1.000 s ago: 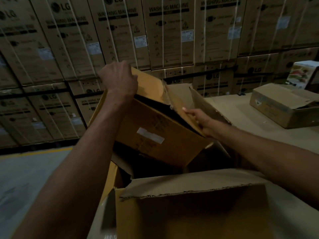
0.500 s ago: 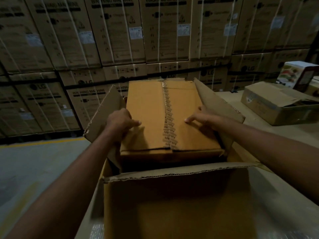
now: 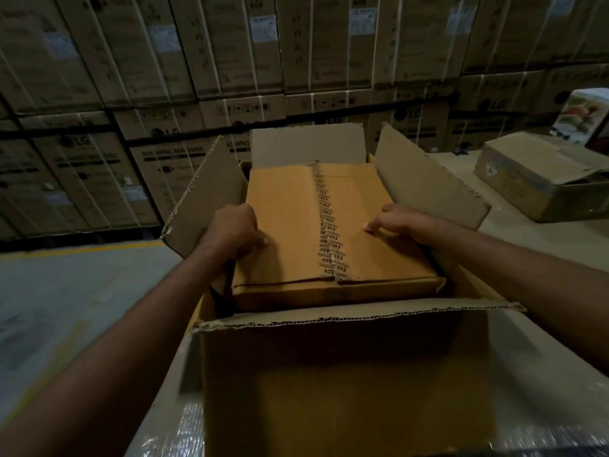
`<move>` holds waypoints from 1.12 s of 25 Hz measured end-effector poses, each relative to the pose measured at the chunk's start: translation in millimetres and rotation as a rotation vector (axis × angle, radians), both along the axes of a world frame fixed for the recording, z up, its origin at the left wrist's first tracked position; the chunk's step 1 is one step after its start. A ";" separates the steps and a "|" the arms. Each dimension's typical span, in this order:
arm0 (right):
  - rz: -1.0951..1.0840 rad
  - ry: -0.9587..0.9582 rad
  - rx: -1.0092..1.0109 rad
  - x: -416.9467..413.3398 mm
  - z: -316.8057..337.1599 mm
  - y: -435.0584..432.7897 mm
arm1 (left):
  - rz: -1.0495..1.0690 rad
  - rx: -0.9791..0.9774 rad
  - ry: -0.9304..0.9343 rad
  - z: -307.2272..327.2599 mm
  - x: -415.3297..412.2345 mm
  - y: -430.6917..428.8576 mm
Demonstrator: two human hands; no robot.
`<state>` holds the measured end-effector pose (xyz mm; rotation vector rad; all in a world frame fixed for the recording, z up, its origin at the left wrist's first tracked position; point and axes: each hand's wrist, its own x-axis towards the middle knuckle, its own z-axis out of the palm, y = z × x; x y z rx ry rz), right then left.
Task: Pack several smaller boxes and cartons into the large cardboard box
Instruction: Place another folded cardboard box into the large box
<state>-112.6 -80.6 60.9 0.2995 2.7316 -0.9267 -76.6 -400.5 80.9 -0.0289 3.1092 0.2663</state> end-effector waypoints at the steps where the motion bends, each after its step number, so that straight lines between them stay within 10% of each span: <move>1: 0.012 -0.009 0.044 0.3 -7.5 -0.4 | -0.021 -0.074 -0.024 -8.3 -1.9 2.8; 14: 0.431 0.071 0.926 6.8 -27.2 -13.8 | -0.280 -0.267 -0.324 -43.5 -23.6 -0.1; 20: 0.705 -0.022 0.545 19.0 -29.7 -62.5 | -0.734 -0.091 -0.307 -34.1 6.0 42.4; 28: 0.629 0.065 0.380 33.5 22.6 -58.2 | -0.837 -0.069 -0.234 -29.5 5.2 79.8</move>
